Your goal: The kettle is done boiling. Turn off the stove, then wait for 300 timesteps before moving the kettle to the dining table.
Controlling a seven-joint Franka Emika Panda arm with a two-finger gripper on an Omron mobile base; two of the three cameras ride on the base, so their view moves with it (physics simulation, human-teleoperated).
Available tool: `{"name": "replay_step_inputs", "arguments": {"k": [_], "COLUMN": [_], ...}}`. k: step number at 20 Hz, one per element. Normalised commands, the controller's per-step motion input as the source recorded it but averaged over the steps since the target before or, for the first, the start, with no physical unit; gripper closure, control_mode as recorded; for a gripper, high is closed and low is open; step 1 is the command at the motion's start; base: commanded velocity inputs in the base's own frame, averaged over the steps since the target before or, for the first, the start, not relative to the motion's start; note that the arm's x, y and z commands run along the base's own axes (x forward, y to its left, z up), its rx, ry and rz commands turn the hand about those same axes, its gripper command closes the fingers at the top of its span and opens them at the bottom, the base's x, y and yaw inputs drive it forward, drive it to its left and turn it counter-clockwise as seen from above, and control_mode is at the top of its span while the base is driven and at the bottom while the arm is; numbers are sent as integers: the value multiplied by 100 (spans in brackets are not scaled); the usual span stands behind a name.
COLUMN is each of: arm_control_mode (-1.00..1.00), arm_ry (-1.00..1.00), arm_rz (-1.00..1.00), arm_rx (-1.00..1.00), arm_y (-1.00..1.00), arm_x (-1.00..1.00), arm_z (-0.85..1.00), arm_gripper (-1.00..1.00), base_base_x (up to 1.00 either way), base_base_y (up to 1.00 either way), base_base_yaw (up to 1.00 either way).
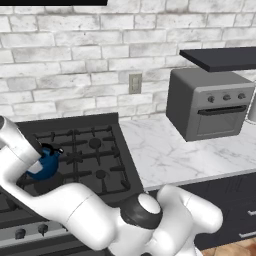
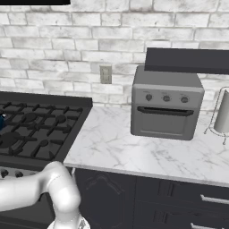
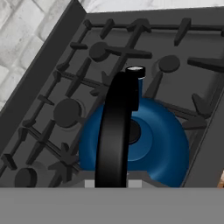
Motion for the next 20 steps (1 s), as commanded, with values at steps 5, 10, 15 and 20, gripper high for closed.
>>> {"name": "replay_step_inputs", "arguments": {"k": [5,10,15,20], "arm_control_mode": [-100,-100,-100,-100], "arm_ry": [-5,-11,-5,-2], "arm_rz": [0,0,0,-1], "arm_rx": [0,1,0,0], "arm_y": [-37,-69,-62,-41], "arm_x": [-28,-19,-20,-26], "arm_z": [7,8,17,24], "arm_gripper": [100,100,100,100], "base_base_x": [0,0,0,0], "base_base_y": [0,0,0,0], "base_base_yaw": [0,0,0,0]}}
